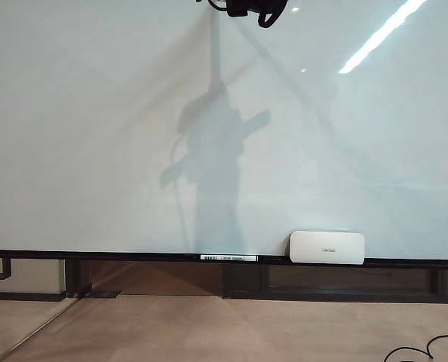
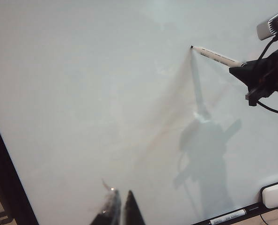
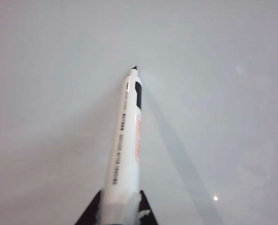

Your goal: Reach to the right to find the marker pen, pick it up, and write the number 18 on the whiteboard.

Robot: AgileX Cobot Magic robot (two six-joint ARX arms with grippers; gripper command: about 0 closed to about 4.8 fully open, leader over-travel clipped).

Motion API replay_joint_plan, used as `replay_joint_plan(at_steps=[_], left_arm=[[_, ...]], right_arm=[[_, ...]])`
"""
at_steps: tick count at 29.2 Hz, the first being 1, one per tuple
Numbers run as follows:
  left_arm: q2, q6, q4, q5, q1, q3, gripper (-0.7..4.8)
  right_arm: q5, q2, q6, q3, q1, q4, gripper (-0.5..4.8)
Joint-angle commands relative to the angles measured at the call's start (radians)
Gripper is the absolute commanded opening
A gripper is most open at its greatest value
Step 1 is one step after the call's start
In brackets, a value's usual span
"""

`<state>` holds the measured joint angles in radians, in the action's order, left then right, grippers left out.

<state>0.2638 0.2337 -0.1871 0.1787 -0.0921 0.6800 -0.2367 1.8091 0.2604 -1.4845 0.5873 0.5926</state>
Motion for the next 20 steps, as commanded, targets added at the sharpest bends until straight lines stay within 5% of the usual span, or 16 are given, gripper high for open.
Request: replay_joint_plan(at_steps=[1,20], left_arm=[[0.0,0.003,0.009,-0.002,0.0,0.005,0.21],[0.0,0.048,0.01,-0.003,0.0,0.005,0.21]], right_arm=[[-0.013,0.003,0.002,-0.006,0.0,-0.041,-0.04],[-0.06,0.093,-0.084,-0.004,0.001,-0.253,-0.04]])
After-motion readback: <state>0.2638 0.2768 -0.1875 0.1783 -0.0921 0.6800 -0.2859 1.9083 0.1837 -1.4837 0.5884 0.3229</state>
